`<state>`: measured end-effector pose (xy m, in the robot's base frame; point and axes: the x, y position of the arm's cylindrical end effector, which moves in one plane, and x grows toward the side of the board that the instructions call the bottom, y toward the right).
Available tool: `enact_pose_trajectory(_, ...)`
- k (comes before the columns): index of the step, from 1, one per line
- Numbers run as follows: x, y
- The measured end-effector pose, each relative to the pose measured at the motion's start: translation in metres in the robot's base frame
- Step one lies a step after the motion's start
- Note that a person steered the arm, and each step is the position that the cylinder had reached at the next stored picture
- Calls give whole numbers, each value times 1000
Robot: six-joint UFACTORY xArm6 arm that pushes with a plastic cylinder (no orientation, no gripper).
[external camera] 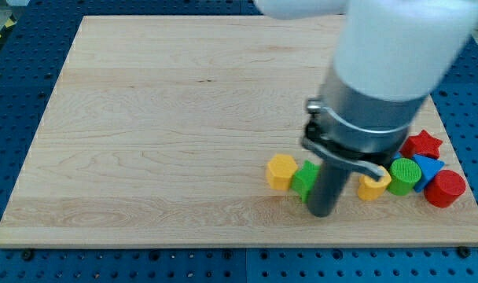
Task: Move the yellow hexagon with green star towards the bottom center of the board
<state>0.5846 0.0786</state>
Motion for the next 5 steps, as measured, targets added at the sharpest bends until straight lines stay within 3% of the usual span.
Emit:
enact_pose_trajectory(1,0,-47)
enact_pose_trajectory(2,13,-56)
enact_pose_trajectory(3,34,-47)
enact_pose_trajectory(5,34,23)
